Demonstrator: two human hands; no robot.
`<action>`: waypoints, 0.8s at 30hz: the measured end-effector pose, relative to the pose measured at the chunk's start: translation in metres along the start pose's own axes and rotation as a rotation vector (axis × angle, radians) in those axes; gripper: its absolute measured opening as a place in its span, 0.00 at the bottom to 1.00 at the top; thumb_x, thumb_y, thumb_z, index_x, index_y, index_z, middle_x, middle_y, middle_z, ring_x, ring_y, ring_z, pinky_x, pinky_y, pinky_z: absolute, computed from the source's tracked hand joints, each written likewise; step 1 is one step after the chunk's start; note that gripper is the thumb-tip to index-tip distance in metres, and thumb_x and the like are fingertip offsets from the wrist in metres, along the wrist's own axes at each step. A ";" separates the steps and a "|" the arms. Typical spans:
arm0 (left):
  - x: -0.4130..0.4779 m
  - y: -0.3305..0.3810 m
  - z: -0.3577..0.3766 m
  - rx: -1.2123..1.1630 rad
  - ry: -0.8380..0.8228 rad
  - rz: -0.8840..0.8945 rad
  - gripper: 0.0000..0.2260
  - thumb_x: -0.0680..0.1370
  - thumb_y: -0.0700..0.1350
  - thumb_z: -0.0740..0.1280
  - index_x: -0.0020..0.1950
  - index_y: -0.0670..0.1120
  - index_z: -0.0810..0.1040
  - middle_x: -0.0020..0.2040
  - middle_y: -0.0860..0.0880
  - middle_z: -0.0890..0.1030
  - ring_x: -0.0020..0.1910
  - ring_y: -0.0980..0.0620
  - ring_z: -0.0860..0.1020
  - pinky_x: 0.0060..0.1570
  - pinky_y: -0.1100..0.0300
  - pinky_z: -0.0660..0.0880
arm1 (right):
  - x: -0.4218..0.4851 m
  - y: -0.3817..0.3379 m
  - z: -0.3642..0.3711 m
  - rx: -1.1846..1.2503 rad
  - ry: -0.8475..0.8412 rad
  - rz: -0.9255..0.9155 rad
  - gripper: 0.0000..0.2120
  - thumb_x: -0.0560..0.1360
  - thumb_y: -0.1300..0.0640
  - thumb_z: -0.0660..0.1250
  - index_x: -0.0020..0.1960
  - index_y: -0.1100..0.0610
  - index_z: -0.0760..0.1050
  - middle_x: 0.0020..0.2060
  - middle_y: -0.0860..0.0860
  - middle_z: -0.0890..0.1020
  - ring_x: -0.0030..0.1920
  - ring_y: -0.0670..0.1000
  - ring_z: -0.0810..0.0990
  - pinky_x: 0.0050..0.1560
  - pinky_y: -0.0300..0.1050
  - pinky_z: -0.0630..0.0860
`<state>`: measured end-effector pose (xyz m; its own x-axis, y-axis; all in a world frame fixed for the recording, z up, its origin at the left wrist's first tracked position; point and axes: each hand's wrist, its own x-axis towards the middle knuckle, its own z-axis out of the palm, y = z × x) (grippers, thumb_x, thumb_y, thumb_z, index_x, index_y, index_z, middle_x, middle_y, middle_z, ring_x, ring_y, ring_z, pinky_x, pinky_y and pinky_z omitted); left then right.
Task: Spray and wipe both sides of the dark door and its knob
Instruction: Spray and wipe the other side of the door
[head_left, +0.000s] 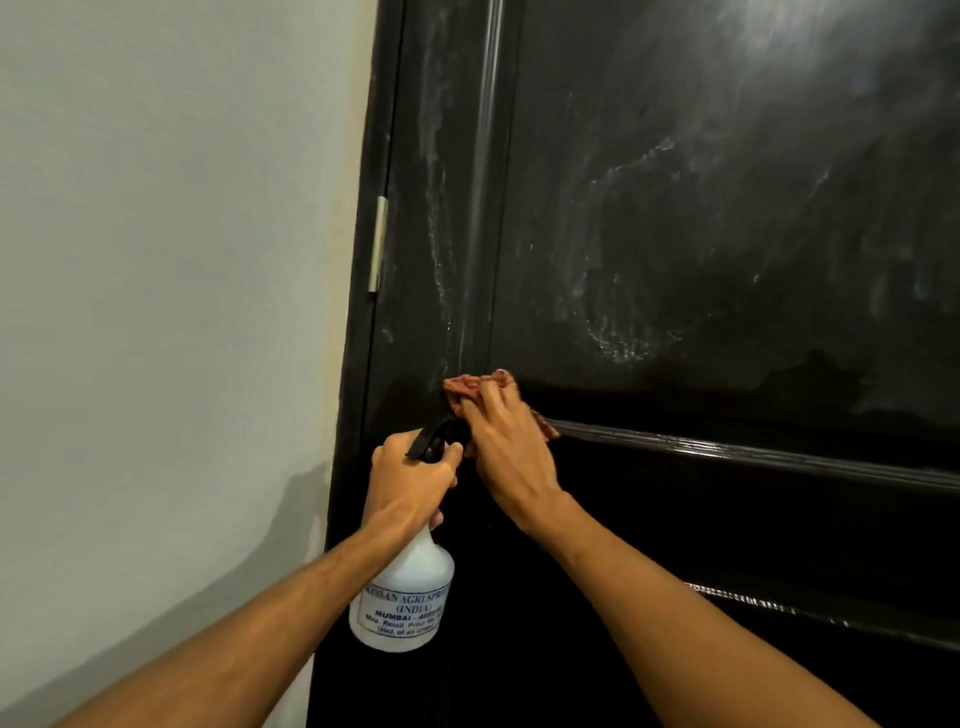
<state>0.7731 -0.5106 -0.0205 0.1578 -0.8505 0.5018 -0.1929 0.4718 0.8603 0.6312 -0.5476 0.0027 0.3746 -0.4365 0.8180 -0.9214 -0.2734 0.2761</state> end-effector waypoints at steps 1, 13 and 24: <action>0.003 -0.003 -0.004 0.010 -0.006 -0.002 0.07 0.81 0.45 0.72 0.45 0.45 0.83 0.37 0.41 0.85 0.21 0.52 0.75 0.22 0.61 0.73 | 0.005 -0.008 0.005 -0.006 -0.029 -0.016 0.26 0.77 0.56 0.61 0.74 0.60 0.70 0.67 0.59 0.73 0.72 0.65 0.67 0.66 0.56 0.74; 0.037 -0.006 -0.027 -0.073 0.110 0.064 0.08 0.81 0.47 0.73 0.45 0.43 0.83 0.40 0.41 0.85 0.25 0.48 0.79 0.22 0.62 0.73 | 0.044 -0.007 0.009 -0.195 0.054 -0.067 0.40 0.70 0.63 0.68 0.81 0.60 0.61 0.75 0.60 0.66 0.72 0.63 0.65 0.69 0.57 0.72; 0.061 0.000 -0.055 -0.032 0.239 0.015 0.07 0.80 0.46 0.73 0.45 0.45 0.83 0.37 0.41 0.83 0.27 0.48 0.80 0.21 0.59 0.75 | 0.114 -0.013 -0.001 -0.236 -0.104 -0.282 0.32 0.76 0.57 0.66 0.80 0.54 0.65 0.80 0.56 0.63 0.80 0.58 0.58 0.80 0.56 0.45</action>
<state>0.8365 -0.5498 0.0147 0.3809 -0.7655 0.5185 -0.1672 0.4945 0.8530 0.6854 -0.5929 0.0929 0.6139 -0.4604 0.6412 -0.7747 -0.1953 0.6014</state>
